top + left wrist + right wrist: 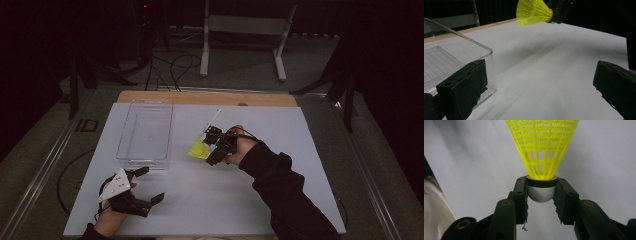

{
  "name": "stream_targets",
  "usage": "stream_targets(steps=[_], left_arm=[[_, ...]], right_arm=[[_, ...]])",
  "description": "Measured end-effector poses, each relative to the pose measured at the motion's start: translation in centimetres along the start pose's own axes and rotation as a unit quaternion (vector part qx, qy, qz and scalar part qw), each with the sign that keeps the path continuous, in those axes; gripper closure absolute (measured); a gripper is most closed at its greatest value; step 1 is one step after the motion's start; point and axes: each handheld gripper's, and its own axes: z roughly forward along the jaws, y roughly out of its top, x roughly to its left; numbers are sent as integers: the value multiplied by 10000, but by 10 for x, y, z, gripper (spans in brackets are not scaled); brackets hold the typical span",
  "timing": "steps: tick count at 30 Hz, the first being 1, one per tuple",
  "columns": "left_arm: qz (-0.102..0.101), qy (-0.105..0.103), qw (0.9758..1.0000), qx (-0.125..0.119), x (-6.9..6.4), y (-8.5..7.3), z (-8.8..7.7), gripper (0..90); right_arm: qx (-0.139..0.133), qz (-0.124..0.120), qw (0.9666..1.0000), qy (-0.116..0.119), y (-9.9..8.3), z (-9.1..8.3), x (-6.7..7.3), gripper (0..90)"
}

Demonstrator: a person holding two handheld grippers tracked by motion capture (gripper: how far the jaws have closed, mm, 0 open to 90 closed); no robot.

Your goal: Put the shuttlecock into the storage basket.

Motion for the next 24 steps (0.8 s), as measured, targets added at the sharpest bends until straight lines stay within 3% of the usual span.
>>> stream_targets(steps=[9, 24], left_arm=[[6, 6, 10000, 7, 0, 0, 1, 0], [-26, -4, 10000, 21, 0, 0, 1, 0]], right_arm=[[-30, 190, 9998, -45, 16, 6, 10, 650], [-107, 232, 9996, -113, 43, 5, 26, 650]])
